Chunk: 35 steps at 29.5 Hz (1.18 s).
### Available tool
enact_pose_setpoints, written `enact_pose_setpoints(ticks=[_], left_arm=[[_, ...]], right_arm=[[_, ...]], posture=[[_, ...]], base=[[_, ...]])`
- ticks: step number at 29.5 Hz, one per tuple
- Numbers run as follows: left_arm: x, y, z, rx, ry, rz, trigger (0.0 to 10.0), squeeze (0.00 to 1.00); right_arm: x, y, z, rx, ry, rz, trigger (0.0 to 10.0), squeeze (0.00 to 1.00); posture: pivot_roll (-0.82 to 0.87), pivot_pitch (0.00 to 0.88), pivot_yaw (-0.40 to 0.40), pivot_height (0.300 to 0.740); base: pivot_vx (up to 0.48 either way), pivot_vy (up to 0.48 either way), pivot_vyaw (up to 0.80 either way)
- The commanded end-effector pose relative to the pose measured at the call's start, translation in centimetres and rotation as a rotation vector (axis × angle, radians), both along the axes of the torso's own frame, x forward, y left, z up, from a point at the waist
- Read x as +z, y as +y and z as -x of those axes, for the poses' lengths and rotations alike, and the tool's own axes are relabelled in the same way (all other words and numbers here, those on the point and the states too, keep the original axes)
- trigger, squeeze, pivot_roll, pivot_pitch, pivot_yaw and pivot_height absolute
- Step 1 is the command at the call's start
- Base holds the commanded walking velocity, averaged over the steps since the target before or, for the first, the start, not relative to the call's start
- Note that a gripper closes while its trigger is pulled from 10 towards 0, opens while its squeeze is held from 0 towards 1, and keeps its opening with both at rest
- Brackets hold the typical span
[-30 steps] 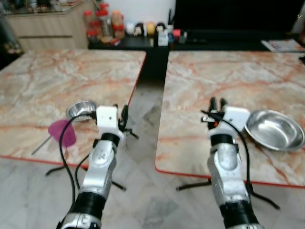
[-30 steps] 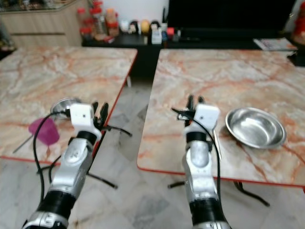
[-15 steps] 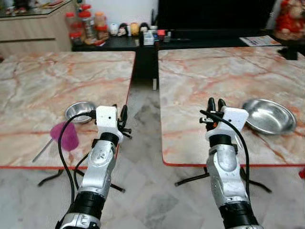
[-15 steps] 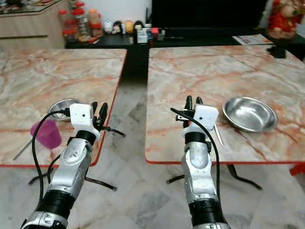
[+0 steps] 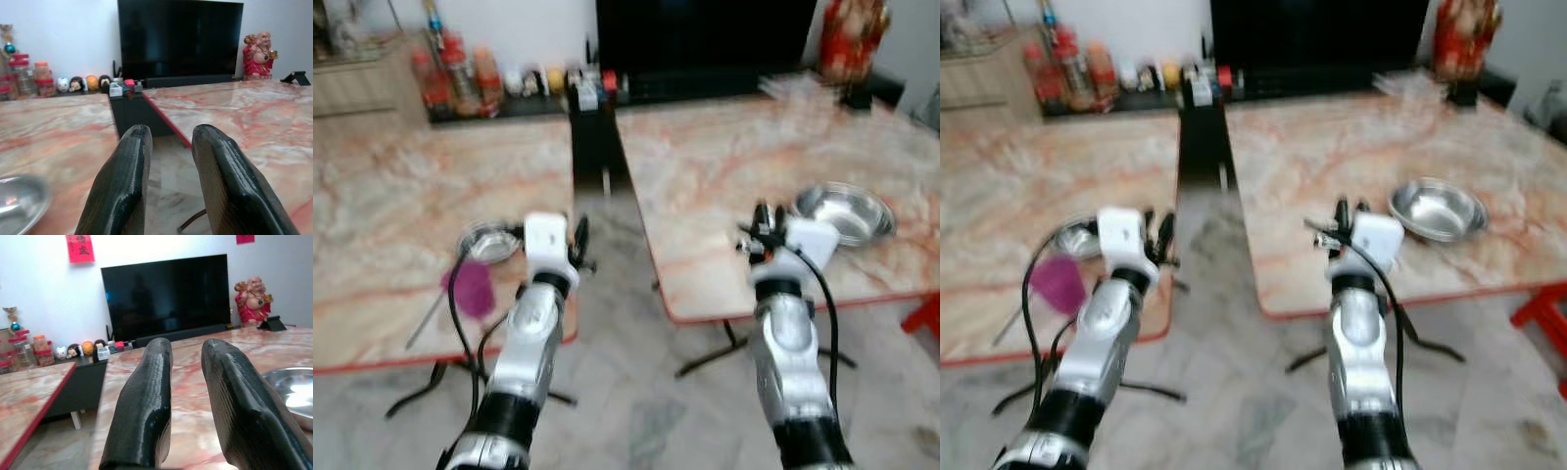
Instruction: Setting the table
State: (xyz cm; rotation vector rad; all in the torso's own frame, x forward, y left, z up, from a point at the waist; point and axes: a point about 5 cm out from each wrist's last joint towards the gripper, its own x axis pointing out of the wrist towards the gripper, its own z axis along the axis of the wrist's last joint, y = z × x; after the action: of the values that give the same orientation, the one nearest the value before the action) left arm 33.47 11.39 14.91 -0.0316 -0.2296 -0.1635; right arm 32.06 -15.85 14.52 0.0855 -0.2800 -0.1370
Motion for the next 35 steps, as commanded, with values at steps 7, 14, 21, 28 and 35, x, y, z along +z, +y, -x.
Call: enact_pose_setpoints(ticks=[7,14,21,28,35], left_arm=[[-0.13,0.91,-0.11,0.030,0.011,-0.015,10.0,0.00],[0.05,1.06,-0.16,0.033,0.006,-0.013,10.0,0.00],[0.06,1.03,-0.17,0.037,0.005,-0.014,10.0,0.00],[0.03,0.98,-0.19,0.034,0.007,-0.012,10.0,0.00],[0.02,1.04,-0.17,0.036,0.007,-0.014,10.0,0.00]], right_arm=[[0.24,0.72,-0.12,0.023,-0.007,-0.006,10.0,0.00],[0.32,0.93,-0.16,0.031,-0.012,-0.004,10.0,0.00],[0.26,0.93,-0.20,0.034,-0.009,-0.001,10.0,0.00],[0.23,1.16,-0.22,0.042,-0.007,0.009,10.0,0.00],[0.16,1.15,-0.23,0.047,-0.005,-0.015,10.0,0.00]], posture=[[-0.05,0.000,0.051,0.740],[-0.05,0.000,0.051,0.740],[-0.05,0.000,0.049,0.740],[-0.05,0.000,0.048,0.740],[-0.04,0.000,0.047,0.740]], base=[[0.000,0.295,-0.30],[0.000,0.288,0.00],[0.000,0.283,0.00],[0.000,0.295,0.00],[0.000,0.436,0.00]])
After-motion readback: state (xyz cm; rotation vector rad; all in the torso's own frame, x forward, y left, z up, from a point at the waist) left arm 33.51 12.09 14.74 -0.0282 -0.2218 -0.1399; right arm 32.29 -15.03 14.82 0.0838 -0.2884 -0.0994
